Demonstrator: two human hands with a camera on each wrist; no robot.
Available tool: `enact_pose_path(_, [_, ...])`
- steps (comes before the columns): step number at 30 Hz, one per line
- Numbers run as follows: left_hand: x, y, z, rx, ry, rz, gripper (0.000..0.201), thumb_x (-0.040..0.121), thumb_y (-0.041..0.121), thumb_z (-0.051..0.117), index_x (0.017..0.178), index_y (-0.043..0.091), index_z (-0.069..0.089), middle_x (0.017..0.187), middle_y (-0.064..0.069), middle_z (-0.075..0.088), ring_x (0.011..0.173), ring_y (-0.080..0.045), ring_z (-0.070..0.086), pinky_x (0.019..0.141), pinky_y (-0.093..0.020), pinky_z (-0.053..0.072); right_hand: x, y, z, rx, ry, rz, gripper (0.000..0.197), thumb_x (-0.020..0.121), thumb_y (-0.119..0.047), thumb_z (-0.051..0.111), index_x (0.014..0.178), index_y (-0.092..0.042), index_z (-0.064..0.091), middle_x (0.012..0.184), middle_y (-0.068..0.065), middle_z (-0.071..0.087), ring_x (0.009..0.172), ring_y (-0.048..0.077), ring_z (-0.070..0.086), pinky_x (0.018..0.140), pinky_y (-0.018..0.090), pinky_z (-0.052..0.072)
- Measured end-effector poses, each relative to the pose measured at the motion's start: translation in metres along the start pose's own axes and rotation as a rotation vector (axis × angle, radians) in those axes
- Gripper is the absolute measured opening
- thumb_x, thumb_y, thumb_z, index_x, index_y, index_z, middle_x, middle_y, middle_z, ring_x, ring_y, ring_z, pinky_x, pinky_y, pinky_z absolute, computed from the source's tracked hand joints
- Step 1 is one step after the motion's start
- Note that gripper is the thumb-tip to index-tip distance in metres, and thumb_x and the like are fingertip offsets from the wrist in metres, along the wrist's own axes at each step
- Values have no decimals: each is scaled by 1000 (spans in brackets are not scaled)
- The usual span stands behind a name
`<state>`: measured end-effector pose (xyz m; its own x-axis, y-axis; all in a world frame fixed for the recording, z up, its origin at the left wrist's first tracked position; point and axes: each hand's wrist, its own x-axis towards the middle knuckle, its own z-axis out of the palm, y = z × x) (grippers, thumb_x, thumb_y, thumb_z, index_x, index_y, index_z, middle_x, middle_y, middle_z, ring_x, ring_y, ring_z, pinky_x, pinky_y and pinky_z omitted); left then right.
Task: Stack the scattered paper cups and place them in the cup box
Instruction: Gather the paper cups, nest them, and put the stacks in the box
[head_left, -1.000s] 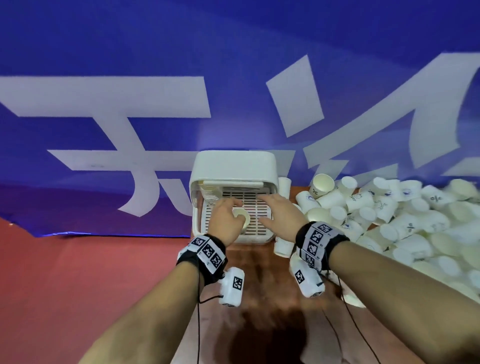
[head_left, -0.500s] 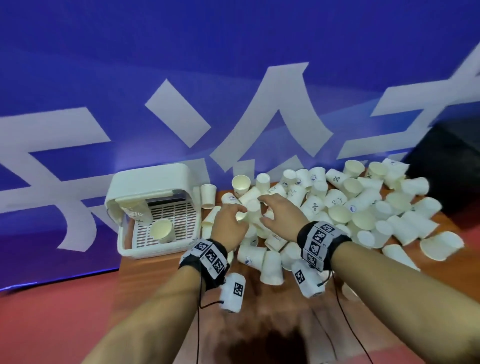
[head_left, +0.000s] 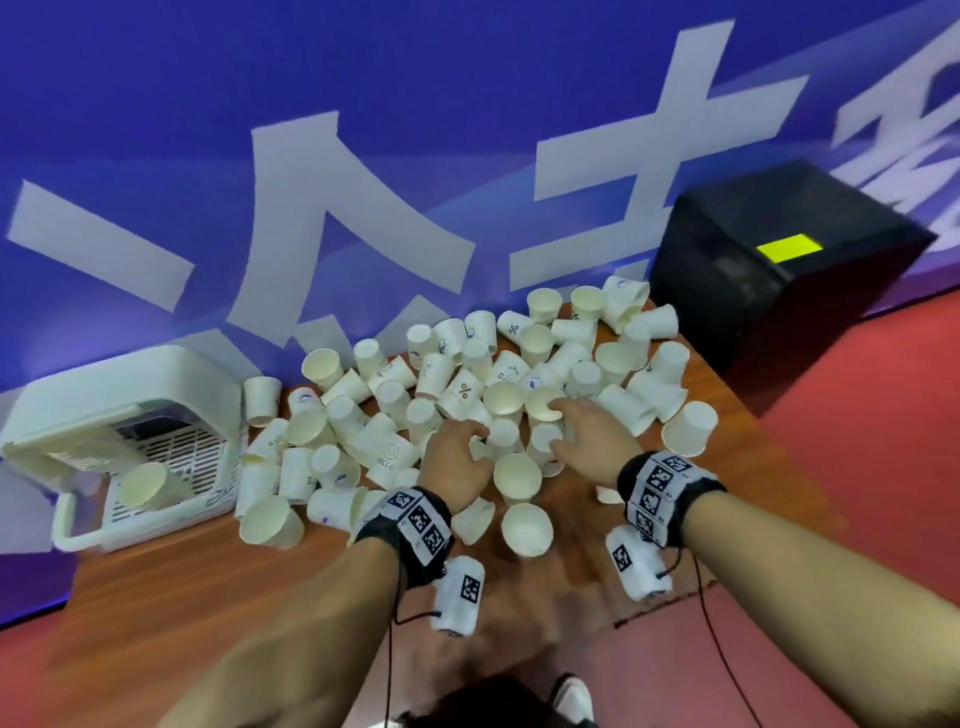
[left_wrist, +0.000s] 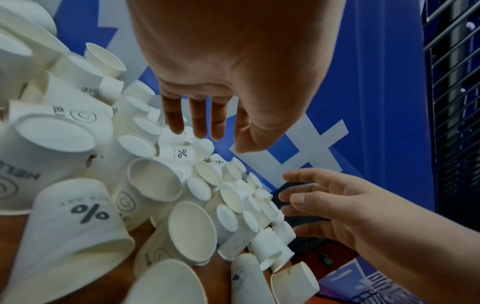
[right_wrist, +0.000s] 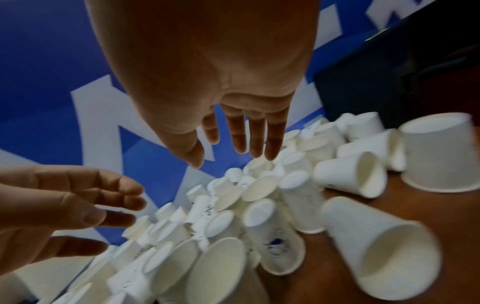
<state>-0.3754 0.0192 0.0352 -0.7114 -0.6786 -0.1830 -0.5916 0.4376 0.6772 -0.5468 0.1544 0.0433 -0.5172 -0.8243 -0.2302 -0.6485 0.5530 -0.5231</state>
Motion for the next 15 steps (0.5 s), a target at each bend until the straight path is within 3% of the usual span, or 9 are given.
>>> enact_pose_path(8, [8,15,50,98,-63,-23,43,77,15,68,119,16,61,122,-9,55,110,-26,52,96,-36,42,-14,82,5,17,-76,190,64,91,-36,59,148,-23,34,142,9,44,129,28,45,104,36,39])
enact_pose_path(15, [0,-2,72,100,-16,-51,53,77,16,70,127,13,54,124,-11,54,115,-28,48,99,-39,39,-13,114,41,75,-150,362,85,75,-54,62,148,-29,26,134,11,43,120,36,49,101,47,43])
